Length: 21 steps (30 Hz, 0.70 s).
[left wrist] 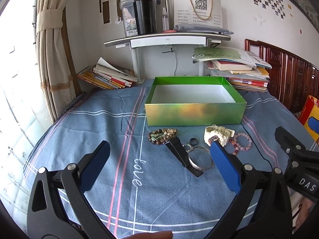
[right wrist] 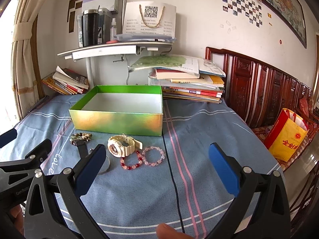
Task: Organize jewelry
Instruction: 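Lower the left tool onto the black-strap watch and close on it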
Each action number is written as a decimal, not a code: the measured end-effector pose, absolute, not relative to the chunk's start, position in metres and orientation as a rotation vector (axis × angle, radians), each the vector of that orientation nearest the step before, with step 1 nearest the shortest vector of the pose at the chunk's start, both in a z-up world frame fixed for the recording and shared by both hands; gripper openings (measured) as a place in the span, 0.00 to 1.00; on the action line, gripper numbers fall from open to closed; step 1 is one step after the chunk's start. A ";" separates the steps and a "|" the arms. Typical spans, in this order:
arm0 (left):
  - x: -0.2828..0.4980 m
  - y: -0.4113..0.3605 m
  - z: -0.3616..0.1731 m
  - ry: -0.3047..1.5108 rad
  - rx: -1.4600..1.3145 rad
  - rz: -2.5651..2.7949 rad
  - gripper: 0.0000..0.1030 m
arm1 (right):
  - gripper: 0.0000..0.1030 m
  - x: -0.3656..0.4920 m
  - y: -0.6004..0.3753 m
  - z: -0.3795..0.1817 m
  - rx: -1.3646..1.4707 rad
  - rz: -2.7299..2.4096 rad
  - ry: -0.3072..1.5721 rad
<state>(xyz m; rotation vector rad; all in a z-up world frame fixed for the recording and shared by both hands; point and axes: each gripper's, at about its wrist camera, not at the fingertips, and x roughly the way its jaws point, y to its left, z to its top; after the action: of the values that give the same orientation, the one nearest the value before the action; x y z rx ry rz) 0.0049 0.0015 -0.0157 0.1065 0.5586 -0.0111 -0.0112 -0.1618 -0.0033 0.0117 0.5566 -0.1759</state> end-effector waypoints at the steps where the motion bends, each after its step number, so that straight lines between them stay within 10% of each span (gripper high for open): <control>1: 0.006 0.002 -0.017 0.568 0.108 -0.006 0.96 | 0.98 -0.008 -0.164 -0.005 0.012 -0.174 0.570; 11: 0.046 0.006 -0.064 0.805 0.100 -0.067 0.96 | 0.97 0.037 -0.206 -0.053 0.073 -0.149 0.806; 16: 0.064 0.004 -0.081 0.849 0.086 -0.103 0.93 | 0.73 0.063 -0.213 -0.074 0.120 -0.084 0.887; 21: 0.094 0.015 -0.084 0.892 -0.009 -0.119 0.72 | 0.67 0.080 -0.211 -0.073 0.097 -0.092 0.868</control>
<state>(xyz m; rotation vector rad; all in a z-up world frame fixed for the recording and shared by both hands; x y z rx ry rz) 0.0939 0.0147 -0.0836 -0.0087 0.8924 -0.1193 0.0803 -0.2114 -0.0732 0.0973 0.8677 -0.0921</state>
